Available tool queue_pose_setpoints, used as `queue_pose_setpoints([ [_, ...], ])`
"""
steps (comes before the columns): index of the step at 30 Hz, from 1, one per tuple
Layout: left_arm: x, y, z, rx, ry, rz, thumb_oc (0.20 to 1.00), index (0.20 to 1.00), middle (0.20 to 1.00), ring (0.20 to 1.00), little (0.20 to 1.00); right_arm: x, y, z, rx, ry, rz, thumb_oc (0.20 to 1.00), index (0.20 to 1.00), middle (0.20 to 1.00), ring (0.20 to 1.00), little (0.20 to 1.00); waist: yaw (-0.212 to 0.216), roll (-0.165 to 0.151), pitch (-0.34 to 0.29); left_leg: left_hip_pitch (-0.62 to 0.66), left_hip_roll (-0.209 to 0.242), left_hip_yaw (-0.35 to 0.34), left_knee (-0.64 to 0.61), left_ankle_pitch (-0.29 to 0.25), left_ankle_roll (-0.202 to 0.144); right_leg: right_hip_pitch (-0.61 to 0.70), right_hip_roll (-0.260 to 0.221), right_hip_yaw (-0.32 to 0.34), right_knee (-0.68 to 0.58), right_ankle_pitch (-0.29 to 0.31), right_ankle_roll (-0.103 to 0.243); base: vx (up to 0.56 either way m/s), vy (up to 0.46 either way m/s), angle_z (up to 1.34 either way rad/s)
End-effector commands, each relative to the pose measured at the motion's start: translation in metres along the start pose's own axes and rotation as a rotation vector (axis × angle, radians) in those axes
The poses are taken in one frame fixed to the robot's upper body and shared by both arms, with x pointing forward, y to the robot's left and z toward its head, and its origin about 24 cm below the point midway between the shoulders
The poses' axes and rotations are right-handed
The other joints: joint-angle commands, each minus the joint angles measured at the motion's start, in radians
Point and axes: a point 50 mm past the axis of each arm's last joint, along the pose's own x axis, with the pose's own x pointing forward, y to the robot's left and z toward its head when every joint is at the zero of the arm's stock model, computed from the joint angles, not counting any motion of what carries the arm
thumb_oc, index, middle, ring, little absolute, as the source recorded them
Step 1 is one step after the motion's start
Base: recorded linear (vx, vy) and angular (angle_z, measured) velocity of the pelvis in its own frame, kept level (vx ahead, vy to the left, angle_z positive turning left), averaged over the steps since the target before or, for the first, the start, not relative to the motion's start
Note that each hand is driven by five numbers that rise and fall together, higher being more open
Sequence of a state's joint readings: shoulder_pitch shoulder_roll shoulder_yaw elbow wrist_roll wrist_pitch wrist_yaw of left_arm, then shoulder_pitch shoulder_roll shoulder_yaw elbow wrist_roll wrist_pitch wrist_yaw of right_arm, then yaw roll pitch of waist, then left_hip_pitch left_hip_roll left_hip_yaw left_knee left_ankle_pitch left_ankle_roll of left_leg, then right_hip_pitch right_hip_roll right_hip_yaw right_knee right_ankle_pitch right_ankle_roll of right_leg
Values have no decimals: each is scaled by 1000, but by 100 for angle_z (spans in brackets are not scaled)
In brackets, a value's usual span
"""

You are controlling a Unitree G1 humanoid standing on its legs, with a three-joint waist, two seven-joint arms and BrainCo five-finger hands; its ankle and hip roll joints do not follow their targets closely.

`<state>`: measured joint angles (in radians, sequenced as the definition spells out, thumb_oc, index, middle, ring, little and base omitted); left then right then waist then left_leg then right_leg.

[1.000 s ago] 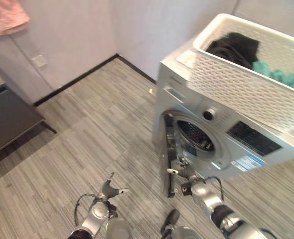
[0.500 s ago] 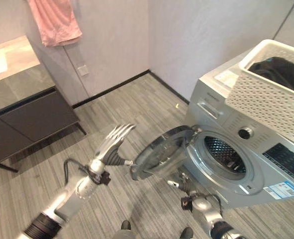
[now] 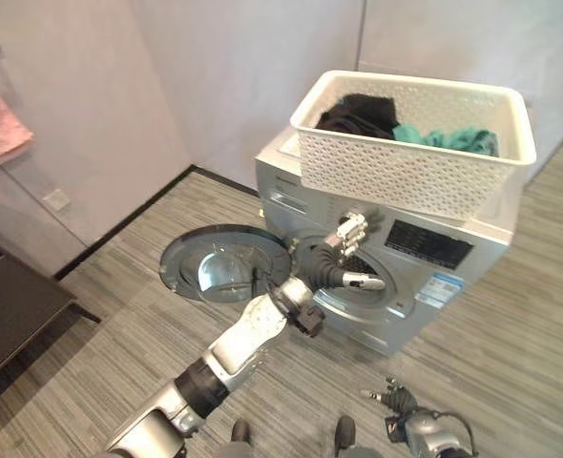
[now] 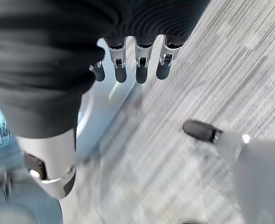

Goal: Grab the laundry basket,head to the washer,open it,put in the laundry and shut it.

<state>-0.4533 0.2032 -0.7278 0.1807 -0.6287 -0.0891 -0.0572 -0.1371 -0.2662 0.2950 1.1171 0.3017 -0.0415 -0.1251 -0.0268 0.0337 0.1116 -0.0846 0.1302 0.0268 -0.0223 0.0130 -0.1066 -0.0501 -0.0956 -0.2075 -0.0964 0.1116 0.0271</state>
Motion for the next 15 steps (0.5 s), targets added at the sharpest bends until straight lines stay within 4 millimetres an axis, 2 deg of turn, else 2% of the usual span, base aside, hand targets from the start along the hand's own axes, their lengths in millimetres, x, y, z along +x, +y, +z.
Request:
queue_pose_setpoints([
  [1, -2, 11, 8, -4, 13, -95, 1000, 1000, 1000, 1000, 1000, 3, -2, 21, 57, -65, 19, 1000, 1000, 1000, 1000, 1000, -28, -6, 37, 61, 5, 81, -34, -11, 15, 77, -3, -5, 9, -166, 55, 123, 128, -98],
  [2, -7, 19, -8, 23, 94, -93, 1000, 1000, 1000, 1000, 1000, 3, -2, 20, 55, -66, 28, 1000, 1000, 1000, 1000, 1000, -34, -3, 30, 78, 2, 97, -57, -8, 18, 72, -2, 5, 9, -164, 61, 142, 143, -58],
  [3, -25, 36, -33, 111, 233, -82, 1000, 1000, 1000, 1000, 1000, 3, -2, 16, 35, -60, 42, 1000, 1000, 1000, 1000, 1000, -41, 0, 25, 100, -2, 118, -65, -22, 25, 70, -1, 25, 9, -162, 69, 83, 97, -50],
  [4, -25, 36, -33, 112, 233, -82, 1000, 1000, 1000, 1000, 1000, 3, -2, 16, 35, -60, 42, 1000, 1000, 1000, 1000, 1000, -41, 0, 22, 95, -2, 118, -65, -20, 25, 66, -2, 25, 9, -161, 69, 58, 85, -53],
  [6, -50, 53, -72, 259, 473, -105, 1000, 1000, 1000, 1000, 1000, 3, -2, 12, 8, -46, 69, 1000, 1000, 1000, 1000, 1000, -49, -1, 24, 107, -4, 137, -65, -31, 28, 65, -3, 33, 9, -159, 76, 23, 58, -41],
  [7, -56, 58, -83, 319, 548, -113, 1000, 1000, 1000, 1000, 1000, 3, -1, 12, -1, -42, 75, 1000, 1000, 1000, 1000, 1000, -52, -1, 23, 105, -4, 143, -65, -32, 27, 59, -5, 35, 9, -157, 78, 14, 57, -12],
  [8, -72, 68, -106, 388, 688, -89, 1000, 1000, 1000, 1000, 1000, 3, 1, 14, -17, -40, 87, 1000, 1000, 1000, 1000, 1000, -57, -3, 29, 105, -4, 148, -65, -33, 29, 56, -5, 36, 9, -154, 79, 3, 53, -2],
  [11, -109, 88, -146, 579, 992, -11, 1000, 1000, 1000, 1000, 1000, 4, 6, 19, -38, -50, 106, 1000, 1000, 1000, 1000, 1000, -68, -17, 51, 89, -3, 153, -65, -25, 30, 31, -4, 41, 9, -142, 78, -55, 47, 0],
  [13, -127, 107, -150, 683, 1110, 103, 1000, 1000, 1000, 1000, 1000, 3, 10, 26, -31, -84, 113, 1000, 1000, 1000, 1000, 1000, -70, -35, 71, 66, 2, 148, -65, -18, 30, 5, 0, 41, 9, -132, 77, -113, 11, -5],
  [15, -139, 129, -141, 726, 1159, 233, 1000, 1000, 1000, 1000, 1000, 2, 14, 36, -9, -134, 124, 1000, 1000, 1000, 1000, 1000, -70, -57, 90, 33, 8, 144, -65, -7, 27, -29, 3, 40, 9, -121, 75, -125, -21, -2],
])
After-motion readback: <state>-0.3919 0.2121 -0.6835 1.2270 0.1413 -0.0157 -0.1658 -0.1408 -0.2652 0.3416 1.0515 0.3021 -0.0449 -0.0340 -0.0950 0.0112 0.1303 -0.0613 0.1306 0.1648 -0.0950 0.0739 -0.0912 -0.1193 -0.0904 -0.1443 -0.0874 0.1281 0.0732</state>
